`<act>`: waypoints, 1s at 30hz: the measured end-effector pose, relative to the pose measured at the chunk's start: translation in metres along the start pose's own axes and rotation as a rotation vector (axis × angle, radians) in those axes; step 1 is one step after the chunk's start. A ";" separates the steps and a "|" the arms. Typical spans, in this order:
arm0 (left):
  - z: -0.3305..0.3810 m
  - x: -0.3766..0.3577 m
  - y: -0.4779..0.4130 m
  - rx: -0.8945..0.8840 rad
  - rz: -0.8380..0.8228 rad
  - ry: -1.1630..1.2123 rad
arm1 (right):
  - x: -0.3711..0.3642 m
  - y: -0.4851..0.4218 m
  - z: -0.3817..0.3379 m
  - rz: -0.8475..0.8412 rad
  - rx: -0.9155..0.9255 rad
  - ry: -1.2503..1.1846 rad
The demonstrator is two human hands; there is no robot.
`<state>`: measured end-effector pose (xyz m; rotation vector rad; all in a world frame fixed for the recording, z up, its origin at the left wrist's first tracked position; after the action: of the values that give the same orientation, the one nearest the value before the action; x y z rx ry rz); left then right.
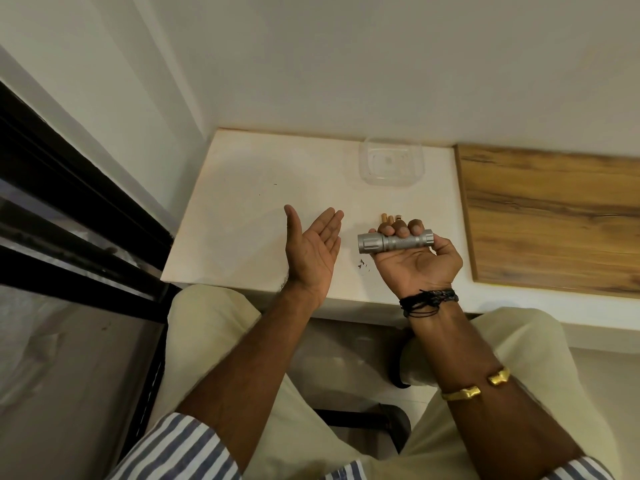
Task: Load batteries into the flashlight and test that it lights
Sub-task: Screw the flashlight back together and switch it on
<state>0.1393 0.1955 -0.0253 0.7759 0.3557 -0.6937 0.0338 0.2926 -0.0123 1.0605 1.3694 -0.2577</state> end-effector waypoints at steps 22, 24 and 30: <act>0.003 0.008 -0.004 -0.006 0.037 0.019 | 0.001 -0.004 -0.005 -0.194 -0.027 0.185; 0.004 0.009 -0.005 -0.005 0.047 0.030 | -0.001 -0.006 -0.003 -0.179 0.023 0.319; 0.004 0.009 -0.006 0.005 0.058 0.039 | -0.001 -0.007 -0.002 -0.126 0.033 0.259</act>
<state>0.1425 0.1855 -0.0303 0.8021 0.3658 -0.6263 0.0274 0.2896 -0.0148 1.0632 1.6727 -0.2429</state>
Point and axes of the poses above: each hand's wrist, its own y-axis away from the middle knuckle, its own x-axis out of the back of the hand, z = x × y, the point moved 1 cm from there along -y, towards the middle knuckle, and after that the axes turned 10 degrees about x, right-handed, at the moved point
